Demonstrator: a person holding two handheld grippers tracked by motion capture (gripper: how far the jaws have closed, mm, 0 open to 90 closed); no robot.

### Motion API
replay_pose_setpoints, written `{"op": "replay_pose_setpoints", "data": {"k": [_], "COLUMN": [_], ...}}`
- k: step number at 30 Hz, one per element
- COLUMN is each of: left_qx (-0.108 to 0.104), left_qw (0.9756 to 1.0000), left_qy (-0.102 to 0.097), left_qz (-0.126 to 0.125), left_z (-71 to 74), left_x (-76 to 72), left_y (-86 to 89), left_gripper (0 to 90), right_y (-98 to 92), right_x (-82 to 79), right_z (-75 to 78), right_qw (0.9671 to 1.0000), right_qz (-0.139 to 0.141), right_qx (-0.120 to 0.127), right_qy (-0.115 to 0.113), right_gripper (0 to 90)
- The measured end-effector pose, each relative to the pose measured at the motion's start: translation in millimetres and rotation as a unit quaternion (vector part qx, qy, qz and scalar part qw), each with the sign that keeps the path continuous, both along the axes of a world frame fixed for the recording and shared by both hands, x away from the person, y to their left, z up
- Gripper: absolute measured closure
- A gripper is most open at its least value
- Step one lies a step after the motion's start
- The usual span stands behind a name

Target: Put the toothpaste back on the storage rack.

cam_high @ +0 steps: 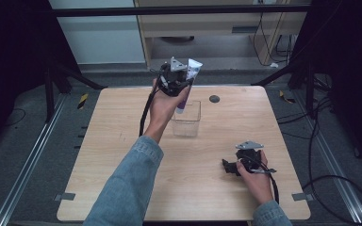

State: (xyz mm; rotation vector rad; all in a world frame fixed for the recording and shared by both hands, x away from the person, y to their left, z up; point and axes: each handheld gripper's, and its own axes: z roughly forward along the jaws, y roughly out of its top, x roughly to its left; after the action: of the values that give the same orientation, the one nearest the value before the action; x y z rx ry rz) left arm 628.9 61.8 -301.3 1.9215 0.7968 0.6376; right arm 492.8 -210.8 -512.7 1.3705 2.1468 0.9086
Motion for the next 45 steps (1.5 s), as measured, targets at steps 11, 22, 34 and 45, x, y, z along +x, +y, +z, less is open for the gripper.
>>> {"op": "replay_pose_setpoints", "data": {"k": [11, 22, 34, 45], "left_qx": [-0.027, -0.028, -0.019, -0.023], "left_qw": [0.9996, 0.9996, 0.9998, 0.9997], "left_qy": [0.0, 0.0, -0.002, 0.0], "left_qz": [0.005, -0.003, -0.009, -0.013], "left_z": [-21.8, -36.6, -48.9, -55.7], "left_x": [5.2, 3.6, 2.2, 1.8], "left_y": [-1.6, -3.6, -2.1, -1.0], "left_gripper": [77.3, 77.3, 77.3, 77.2], "right_y": [0.2, 0.1, 0.4, 0.4], "right_x": [-0.3, -0.1, 0.5, 0.6], "right_z": [0.3, 0.1, 0.2, 0.1], "right_qw": [1.0, 1.0, 1.0, 1.0], "right_qz": [-0.001, 0.0, 0.0, 0.001], "right_qx": [0.002, 0.0, 0.003, 0.003], "right_qy": [0.003, 0.001, 0.002, 0.001], "right_gripper": [0.8, 0.8, 0.6, 0.6]}}
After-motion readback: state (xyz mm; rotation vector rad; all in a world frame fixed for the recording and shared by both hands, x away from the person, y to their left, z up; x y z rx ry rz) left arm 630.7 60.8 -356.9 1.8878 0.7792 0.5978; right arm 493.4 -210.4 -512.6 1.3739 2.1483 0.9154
